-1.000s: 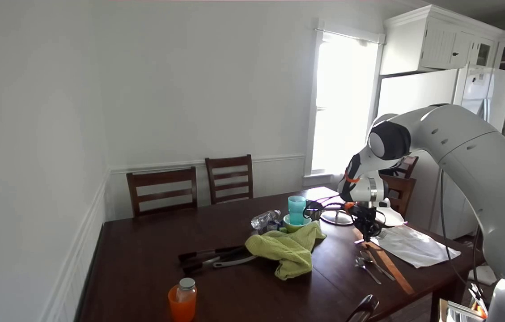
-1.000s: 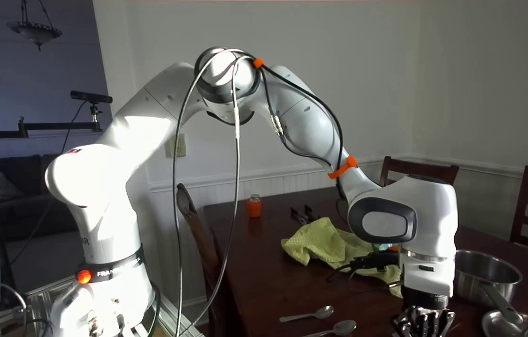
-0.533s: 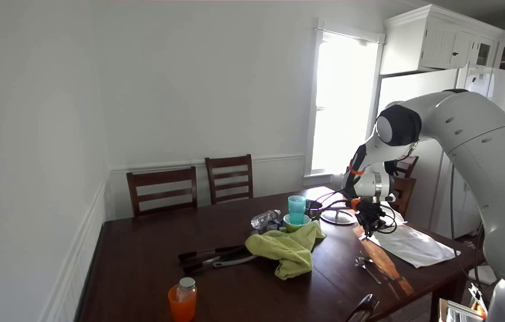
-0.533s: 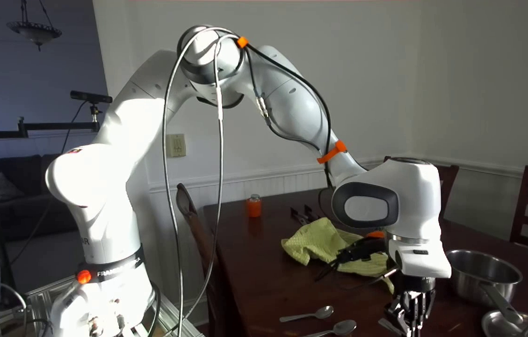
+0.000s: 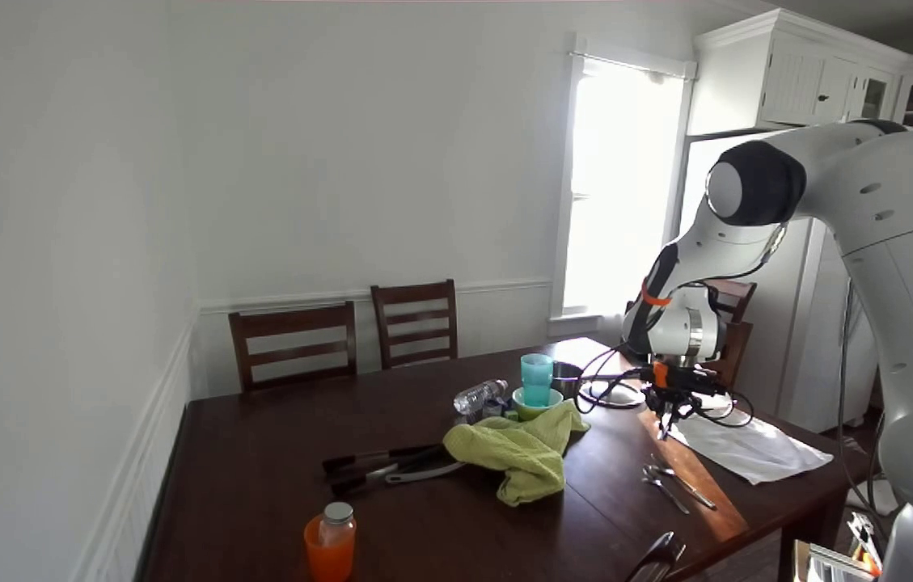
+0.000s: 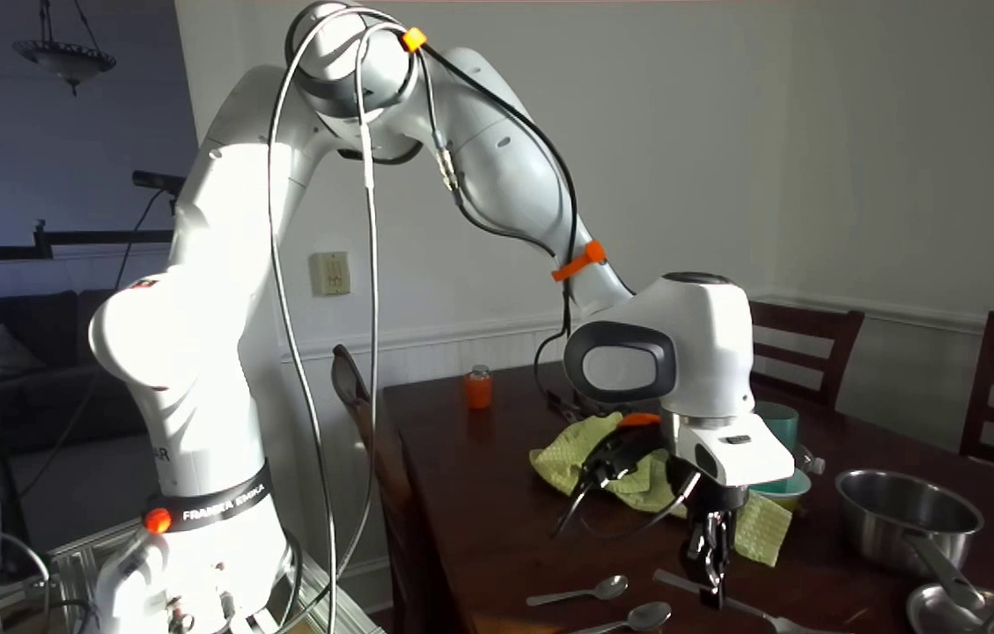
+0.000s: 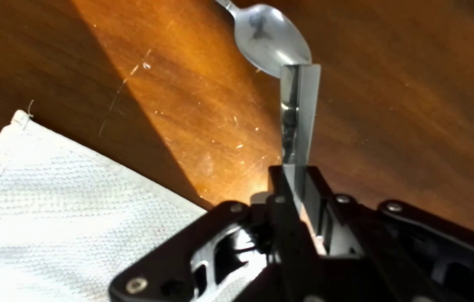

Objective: Move the fork and two spoons to the left, putting the smaller spoon at the center, the fork on the left and other spoon on the right in a vertical position

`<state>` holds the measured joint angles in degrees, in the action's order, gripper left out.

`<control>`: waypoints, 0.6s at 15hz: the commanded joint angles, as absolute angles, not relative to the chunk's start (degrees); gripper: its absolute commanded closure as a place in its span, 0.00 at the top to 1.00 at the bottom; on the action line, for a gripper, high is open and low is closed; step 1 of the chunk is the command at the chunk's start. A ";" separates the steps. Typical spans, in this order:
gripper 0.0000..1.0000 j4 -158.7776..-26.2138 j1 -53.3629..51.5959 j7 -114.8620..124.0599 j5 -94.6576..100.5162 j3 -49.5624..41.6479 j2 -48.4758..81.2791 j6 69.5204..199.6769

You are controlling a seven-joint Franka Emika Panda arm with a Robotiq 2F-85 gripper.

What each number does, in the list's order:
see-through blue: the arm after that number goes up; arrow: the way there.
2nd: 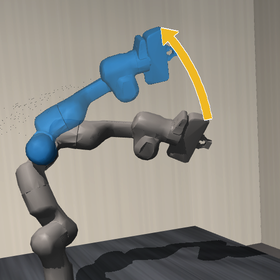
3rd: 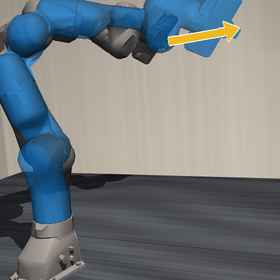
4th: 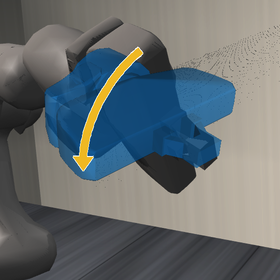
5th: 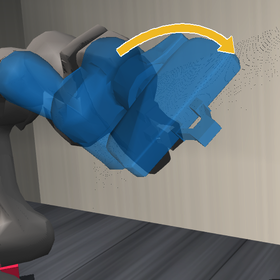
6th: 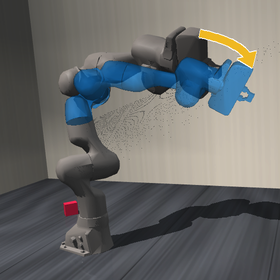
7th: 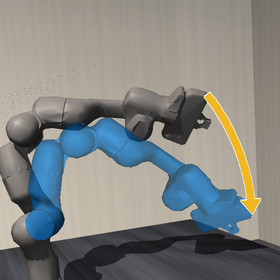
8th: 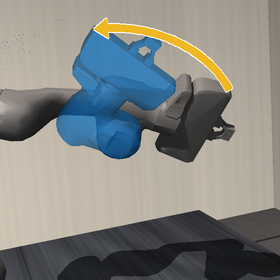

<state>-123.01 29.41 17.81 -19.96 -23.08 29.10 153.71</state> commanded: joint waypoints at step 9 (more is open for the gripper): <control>0.04 -126.83 28.18 11.96 -18.44 -21.14 26.77 157.23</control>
<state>-124.40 29.07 15.40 -19.67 -22.66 28.02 154.43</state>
